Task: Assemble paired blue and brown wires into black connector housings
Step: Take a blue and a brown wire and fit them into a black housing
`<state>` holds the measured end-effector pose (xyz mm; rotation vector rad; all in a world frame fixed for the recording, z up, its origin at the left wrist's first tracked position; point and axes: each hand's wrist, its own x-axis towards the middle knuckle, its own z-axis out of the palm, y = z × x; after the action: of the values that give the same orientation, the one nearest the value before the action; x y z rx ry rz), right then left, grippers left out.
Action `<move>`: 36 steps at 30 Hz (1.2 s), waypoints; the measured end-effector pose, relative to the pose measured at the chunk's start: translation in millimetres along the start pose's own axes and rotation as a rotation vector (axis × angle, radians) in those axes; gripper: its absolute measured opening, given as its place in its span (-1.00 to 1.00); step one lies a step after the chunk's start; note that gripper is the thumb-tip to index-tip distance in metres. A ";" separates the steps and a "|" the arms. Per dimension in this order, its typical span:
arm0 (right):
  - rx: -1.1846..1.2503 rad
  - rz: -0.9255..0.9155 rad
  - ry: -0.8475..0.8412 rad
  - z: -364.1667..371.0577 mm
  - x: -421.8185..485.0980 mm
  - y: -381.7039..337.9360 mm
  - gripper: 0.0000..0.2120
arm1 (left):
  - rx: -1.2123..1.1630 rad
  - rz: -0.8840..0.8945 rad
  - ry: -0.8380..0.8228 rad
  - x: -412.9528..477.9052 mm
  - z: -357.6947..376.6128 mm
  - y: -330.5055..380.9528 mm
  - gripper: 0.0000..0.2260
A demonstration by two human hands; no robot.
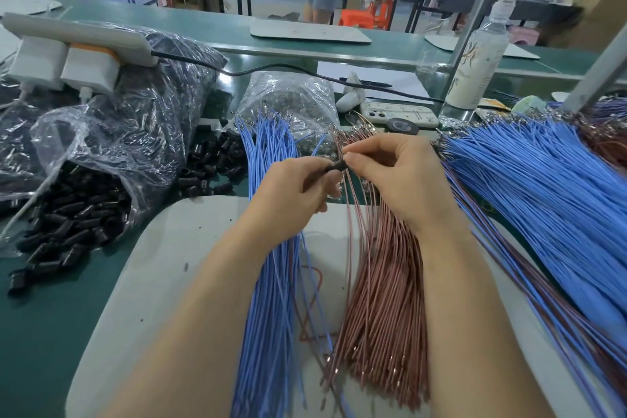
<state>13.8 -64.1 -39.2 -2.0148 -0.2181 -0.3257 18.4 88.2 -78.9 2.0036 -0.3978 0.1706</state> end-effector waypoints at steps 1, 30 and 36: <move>0.021 0.006 -0.008 0.3 0.2 1.6 -0.91 | 0.022 0.005 -0.004 0.0 -0.2 -0.5 -0.81; 0.496 0.213 -0.008 31.8 3.5 21.8 -0.89 | 0.074 0.026 0.140 -2.2 -0.9 -2.7 -0.95; 0.969 0.168 -0.401 38.0 -2.8 -1.8 -0.68 | -0.194 0.036 0.232 -0.3 -18.9 39.6 -0.97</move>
<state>15.7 -29.3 -54.8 -1.0992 -0.3674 0.2699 5.2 89.1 -37.0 1.7635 -0.2896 0.3694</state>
